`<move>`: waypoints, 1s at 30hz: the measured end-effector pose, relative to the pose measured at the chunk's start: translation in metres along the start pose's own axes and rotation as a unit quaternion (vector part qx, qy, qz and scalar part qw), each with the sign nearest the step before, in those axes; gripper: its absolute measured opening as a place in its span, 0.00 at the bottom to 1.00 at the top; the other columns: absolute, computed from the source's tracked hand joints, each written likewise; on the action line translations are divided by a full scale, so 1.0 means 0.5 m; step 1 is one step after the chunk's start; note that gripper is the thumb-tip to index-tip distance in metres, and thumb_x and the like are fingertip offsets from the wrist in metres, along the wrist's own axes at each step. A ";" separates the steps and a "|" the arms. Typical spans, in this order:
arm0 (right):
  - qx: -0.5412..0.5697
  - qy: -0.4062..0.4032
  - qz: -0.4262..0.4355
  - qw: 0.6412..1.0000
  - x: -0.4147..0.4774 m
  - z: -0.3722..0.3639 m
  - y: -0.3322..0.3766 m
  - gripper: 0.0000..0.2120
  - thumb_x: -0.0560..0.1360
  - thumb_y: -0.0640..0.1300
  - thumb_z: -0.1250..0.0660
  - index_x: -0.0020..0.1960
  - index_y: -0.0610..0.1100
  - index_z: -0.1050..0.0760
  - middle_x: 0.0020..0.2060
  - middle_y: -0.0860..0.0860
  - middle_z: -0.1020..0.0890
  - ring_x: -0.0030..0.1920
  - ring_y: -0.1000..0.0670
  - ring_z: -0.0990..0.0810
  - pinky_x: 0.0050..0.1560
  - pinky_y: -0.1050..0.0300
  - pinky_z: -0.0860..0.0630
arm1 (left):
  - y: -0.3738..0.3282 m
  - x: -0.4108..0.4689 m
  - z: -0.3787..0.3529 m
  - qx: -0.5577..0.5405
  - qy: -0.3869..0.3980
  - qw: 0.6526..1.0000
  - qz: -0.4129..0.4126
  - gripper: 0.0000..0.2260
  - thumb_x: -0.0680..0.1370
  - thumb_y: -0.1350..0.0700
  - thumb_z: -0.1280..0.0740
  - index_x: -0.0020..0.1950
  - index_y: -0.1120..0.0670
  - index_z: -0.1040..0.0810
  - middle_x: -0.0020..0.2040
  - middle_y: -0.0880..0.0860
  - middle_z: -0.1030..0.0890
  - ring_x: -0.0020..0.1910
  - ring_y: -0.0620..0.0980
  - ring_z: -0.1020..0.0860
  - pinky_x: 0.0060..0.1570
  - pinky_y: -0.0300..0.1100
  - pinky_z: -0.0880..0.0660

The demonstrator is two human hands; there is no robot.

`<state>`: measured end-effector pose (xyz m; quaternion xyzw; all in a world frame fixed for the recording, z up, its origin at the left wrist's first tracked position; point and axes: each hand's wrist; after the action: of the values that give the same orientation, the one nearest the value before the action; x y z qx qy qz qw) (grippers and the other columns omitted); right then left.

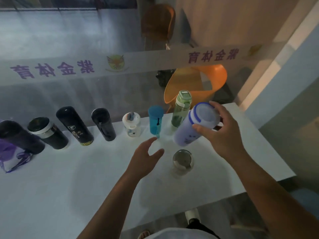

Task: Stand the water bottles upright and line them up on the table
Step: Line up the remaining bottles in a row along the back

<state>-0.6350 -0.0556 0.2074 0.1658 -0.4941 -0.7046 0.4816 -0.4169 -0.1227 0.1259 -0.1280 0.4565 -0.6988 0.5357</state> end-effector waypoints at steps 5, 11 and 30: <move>-0.029 -0.004 -0.021 0.999 0.135 0.085 -0.133 0.31 0.66 0.49 0.22 0.65 0.55 0.31 0.60 0.57 0.26 0.59 0.55 0.27 0.59 0.51 0.25 | -0.107 0.098 -0.089 0.075 0.039 0.996 -0.015 0.28 0.77 0.39 0.34 0.75 0.42 0.36 0.77 0.49 0.35 0.74 0.51 0.34 0.72 0.50 0.35; -0.083 0.113 -0.073 0.987 0.275 0.105 -0.314 0.32 0.66 0.44 0.24 0.67 0.49 0.31 0.58 0.53 0.27 0.59 0.49 0.27 0.56 0.52 0.28 | -0.178 0.201 -0.255 0.259 0.053 0.964 -0.021 0.26 0.77 0.37 0.37 0.74 0.42 0.34 0.73 0.50 0.30 0.71 0.54 0.32 0.71 0.55 0.36; -0.057 0.201 0.005 0.978 0.483 0.012 -0.512 0.39 0.66 0.47 0.22 0.72 0.46 0.35 0.66 0.46 0.29 0.65 0.46 0.30 0.65 0.48 0.29 | -0.116 0.252 -0.517 0.290 0.173 0.932 0.133 0.37 0.77 0.47 0.35 0.80 0.41 0.54 0.81 0.53 0.60 0.79 0.58 0.59 0.77 0.57 0.50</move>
<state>-0.8872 -0.2437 0.0495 0.2736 -0.3474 -0.6813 0.5833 -0.6757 -0.1018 -0.0105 0.2175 0.3321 -0.7347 0.5500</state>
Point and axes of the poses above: each hand's wrist, its own x-axis towards the middle knuckle, its own z-axis out of the back of the hand, y = z × x
